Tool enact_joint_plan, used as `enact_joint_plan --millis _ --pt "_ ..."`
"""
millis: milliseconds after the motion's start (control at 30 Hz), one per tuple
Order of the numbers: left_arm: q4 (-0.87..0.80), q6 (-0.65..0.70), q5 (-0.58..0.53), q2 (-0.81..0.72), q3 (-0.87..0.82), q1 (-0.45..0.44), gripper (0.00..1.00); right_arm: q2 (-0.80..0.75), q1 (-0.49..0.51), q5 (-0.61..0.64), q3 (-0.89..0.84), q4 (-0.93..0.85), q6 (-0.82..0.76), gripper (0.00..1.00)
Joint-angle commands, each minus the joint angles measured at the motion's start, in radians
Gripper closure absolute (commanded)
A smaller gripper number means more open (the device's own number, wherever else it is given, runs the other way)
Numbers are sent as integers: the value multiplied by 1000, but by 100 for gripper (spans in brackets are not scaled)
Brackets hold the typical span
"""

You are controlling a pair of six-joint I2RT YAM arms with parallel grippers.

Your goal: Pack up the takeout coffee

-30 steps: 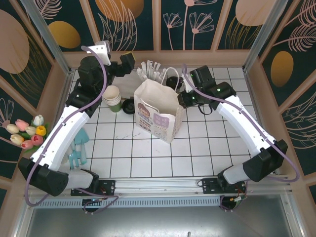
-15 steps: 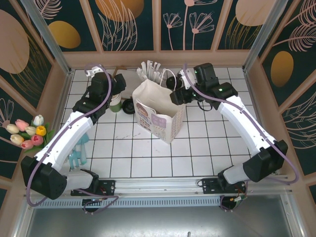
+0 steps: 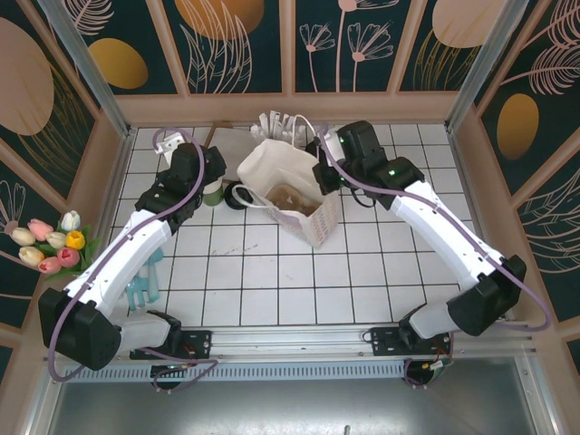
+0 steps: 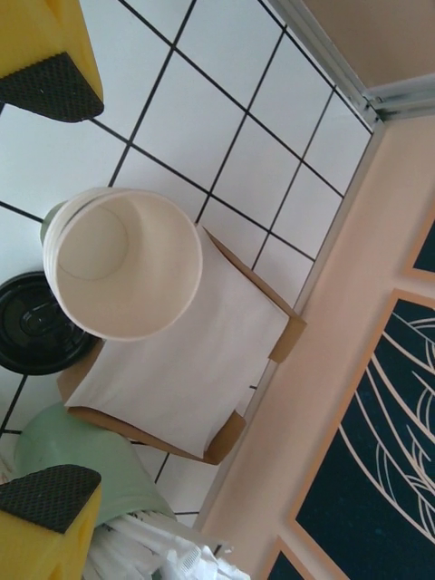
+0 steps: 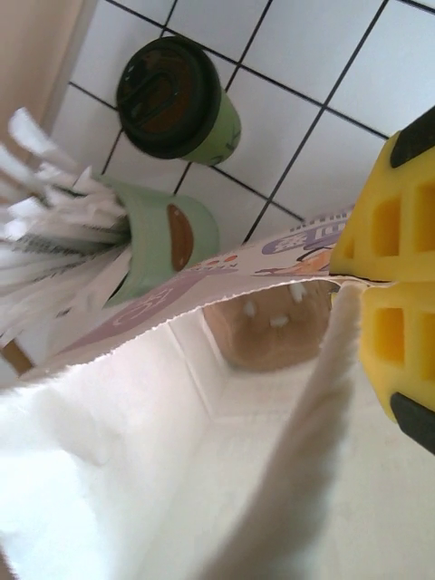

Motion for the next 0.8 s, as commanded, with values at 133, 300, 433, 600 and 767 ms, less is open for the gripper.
enact_joint_plan --millis 133,300,433,600,767 --pt "63 45 36 -26 8 4 2 -34 36 148 -103 32 297 100" --pt "98 64 72 -52 -16 3 1 1 98 300 -62 -10 448 100" --pt "106 74 88 -65 -26 3 2 34 145 396 -30 -49 511 100" --pt "131 77 88 -93 -54 4 2 57 177 465 -20 -60 605 100" --pt "229 91 88 -145 -125 4 1 83 226 536 24 -86 636 100"
